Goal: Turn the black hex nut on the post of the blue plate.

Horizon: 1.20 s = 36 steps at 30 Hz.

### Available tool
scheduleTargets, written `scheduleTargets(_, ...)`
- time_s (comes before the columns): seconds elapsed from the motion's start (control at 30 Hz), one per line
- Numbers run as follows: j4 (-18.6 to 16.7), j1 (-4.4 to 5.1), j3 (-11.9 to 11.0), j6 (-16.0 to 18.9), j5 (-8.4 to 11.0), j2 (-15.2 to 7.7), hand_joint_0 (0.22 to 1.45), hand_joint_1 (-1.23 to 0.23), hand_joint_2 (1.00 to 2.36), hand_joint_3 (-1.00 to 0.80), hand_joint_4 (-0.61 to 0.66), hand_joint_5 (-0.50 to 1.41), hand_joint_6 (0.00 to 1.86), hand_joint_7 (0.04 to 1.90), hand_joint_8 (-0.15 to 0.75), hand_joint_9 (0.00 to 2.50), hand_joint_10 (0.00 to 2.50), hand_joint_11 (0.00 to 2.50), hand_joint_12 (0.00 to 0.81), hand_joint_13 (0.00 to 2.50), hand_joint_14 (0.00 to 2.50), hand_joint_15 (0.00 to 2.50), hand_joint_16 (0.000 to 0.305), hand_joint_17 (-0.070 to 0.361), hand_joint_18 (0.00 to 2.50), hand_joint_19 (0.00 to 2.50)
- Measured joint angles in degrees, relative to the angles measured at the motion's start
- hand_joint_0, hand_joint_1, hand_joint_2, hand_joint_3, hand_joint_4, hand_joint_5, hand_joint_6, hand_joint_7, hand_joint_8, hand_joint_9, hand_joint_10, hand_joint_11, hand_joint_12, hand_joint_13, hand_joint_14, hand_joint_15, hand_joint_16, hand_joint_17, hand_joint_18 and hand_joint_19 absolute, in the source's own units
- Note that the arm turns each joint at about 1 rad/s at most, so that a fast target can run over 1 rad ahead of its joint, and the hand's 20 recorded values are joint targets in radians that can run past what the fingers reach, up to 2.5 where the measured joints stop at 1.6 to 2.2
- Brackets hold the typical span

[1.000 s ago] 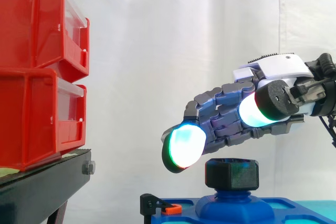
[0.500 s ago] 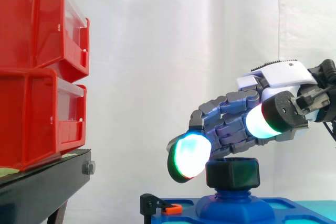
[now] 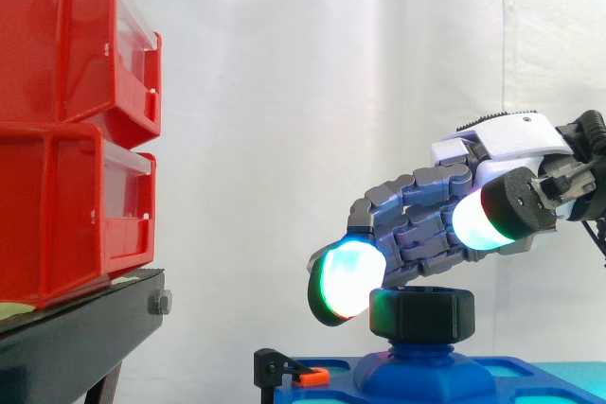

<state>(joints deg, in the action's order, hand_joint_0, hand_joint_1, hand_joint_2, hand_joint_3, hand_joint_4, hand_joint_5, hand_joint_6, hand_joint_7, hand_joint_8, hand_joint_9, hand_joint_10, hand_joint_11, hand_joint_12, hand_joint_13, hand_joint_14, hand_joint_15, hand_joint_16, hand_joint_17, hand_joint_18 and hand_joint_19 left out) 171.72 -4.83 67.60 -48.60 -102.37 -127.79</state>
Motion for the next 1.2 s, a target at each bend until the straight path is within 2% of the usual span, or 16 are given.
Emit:
scheduleTargets(0.2, -0.09, -0.79, -0.03, -0.18, -1.08, 0.0, 0.42, -0.53, 1.0, -0.5, 0.17, -0.25, 0.5, 0.93, 0.231, 0.0, 0.0, 0.0, 0.346, 0.0, 0.0, 0.0, 0.046, 0.103, 0.0, 0.0)
scheduleTargets(0.43, 0.7, -2.21, -0.97, -1.1, -2.9, 0.01, 0.42, -0.53, 1.0, -0.5, 0.17, -0.25, 0.5, 0.93, 0.232, 0.0, 0.0, 0.0, 0.346, 0.0, 0.0, 0.0, 0.046, 0.103, 0.0, 0.0)
scheduleTargets(0.63, 1.57, -2.74, -1.45, -1.3, -3.33, 0.03, 0.42, -0.53, 1.0, -0.5, 0.17, -0.25, 0.5, 0.93, 0.233, 0.0, 0.0, 0.0, 0.346, 0.0, 0.0, 0.0, 0.046, 0.103, 0.0, 0.0)
scheduleTargets(0.8, 2.47, -2.89, -2.45, -1.33, -3.53, 0.01, 0.42, -0.53, 1.0, -0.5, 0.17, -0.25, 0.5, 0.93, 0.232, 0.0, 0.0, 0.0, 0.345, 0.0, 0.0, 0.0, 0.046, 0.103, 0.0, 0.0)
scheduleTargets(0.9, 4.27, -2.91, -4.18, -1.64, -3.9, 0.01, 0.42, -0.54, 1.0, -0.5, 0.17, -0.25, 0.5, 0.92, 0.232, 0.0, 0.0, 0.0, 0.346, 0.0, 0.0, 0.0, 0.046, 0.103, 0.0, 0.0)
scheduleTargets(1.03, 6.86, -2.49, -6.5, -2.36, -3.82, 0.01, 0.43, -0.56, 1.0, -0.5, 0.16, -0.25, 0.5, 0.91, 0.23, 0.0, 0.0, 0.0, 0.343, 0.0, 0.0, 0.0, 0.045, 0.102, 0.0, 0.0)
scheduleTargets(1.2, 7.5, -1.65, -7.23, -2.57, -2.82, 0.0, 0.43, -0.63, 1.0, -0.5, 0.15, -0.25, 0.5, 0.9, 0.225, 0.0, 0.0, 0.0, 0.34, 0.0, 0.0, 0.0, 0.045, 0.101, 0.0, 0.0)
